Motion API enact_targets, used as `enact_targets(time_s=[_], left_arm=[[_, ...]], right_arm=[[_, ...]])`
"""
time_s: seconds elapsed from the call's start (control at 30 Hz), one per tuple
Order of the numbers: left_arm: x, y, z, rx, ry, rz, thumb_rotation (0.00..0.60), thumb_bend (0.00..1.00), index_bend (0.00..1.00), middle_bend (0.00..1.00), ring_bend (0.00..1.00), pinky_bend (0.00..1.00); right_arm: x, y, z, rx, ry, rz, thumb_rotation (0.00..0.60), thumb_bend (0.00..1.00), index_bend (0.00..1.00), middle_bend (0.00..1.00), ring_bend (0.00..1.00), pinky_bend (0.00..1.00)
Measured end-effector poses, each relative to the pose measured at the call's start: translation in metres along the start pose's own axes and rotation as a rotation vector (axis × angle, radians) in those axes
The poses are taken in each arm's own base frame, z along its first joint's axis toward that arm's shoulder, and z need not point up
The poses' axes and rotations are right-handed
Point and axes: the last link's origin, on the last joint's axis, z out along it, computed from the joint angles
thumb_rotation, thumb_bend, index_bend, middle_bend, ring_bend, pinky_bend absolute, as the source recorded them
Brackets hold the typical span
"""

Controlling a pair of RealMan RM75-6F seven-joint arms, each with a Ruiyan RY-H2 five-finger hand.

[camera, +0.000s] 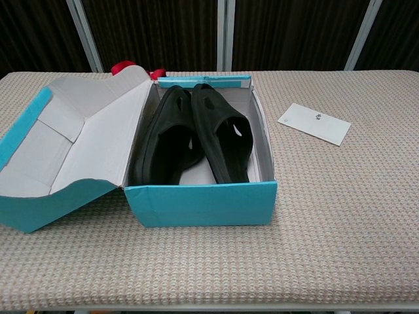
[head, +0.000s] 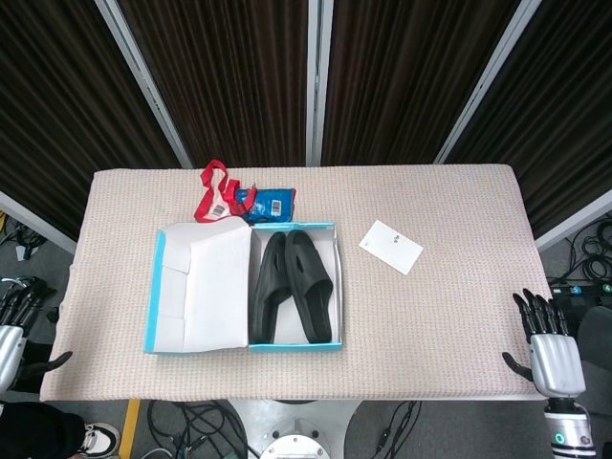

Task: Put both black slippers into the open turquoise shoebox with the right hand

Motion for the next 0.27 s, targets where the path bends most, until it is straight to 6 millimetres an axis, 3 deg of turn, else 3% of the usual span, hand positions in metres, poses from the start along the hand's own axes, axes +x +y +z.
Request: enact_targets(time_s=[0.27], left_arm=[[-0.0066,-0.0022,-0.0049,0.004,0.002,0.002,0.600,0.05,0.13,0.13,0.03,0.07]], right_arm=[[-0.0025,0.0036,-0.0047,-0.008,0.037,-0.030,0.600,0.02,0.00,0.00,0.00,0.00]])
